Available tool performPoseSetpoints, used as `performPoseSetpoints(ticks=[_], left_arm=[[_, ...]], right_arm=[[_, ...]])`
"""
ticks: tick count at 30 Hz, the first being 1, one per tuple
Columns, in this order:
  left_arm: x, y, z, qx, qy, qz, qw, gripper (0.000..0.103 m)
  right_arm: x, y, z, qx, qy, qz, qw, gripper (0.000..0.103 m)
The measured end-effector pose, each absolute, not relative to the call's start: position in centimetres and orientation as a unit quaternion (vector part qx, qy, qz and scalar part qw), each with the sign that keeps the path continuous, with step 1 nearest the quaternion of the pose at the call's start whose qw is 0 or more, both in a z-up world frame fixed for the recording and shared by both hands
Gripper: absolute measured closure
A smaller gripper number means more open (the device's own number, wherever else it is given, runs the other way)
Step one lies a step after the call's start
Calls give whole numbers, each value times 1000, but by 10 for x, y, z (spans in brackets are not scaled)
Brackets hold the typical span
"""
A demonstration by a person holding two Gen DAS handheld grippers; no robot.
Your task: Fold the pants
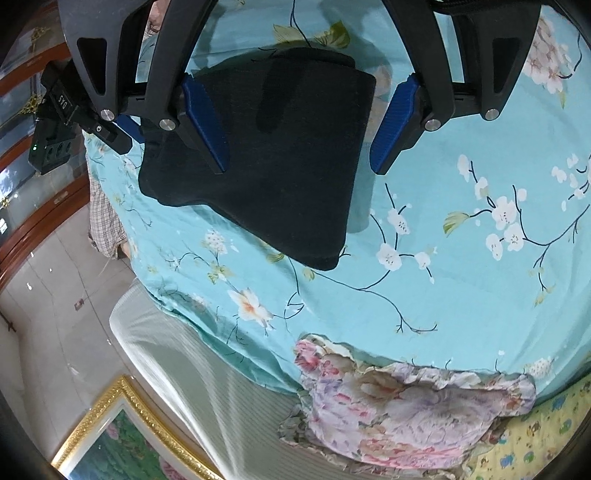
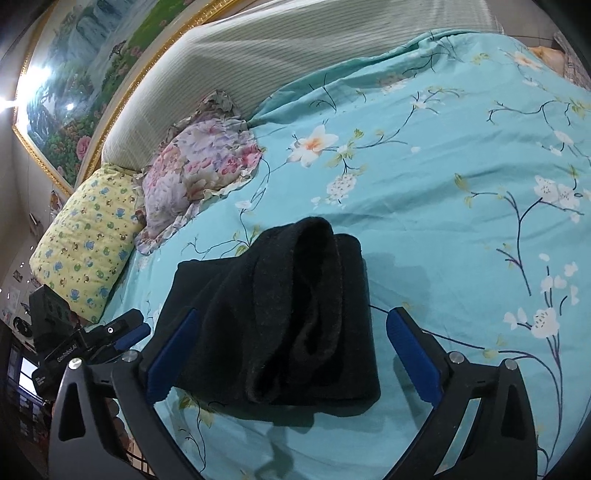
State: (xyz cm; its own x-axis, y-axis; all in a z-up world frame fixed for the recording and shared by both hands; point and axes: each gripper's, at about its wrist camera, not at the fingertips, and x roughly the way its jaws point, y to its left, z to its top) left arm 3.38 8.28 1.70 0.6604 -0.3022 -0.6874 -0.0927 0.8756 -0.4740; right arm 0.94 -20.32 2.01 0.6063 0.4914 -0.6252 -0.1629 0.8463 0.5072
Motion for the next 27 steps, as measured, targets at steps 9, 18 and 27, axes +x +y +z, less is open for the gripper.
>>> performPoseSetpoints(ticks=[9, 18, 27], left_arm=[[47, 88, 3, -256, 427, -63, 865, 24], [67, 89, -25, -269, 454, -58, 847, 24], [82, 77, -35, -264, 470, -72, 839, 25]], right_arm=[[21, -195, 8, 209, 420, 189, 863, 2], [32, -197, -12, 214, 445, 187, 849, 9], [33, -201, -20, 217, 447, 201, 844, 29]])
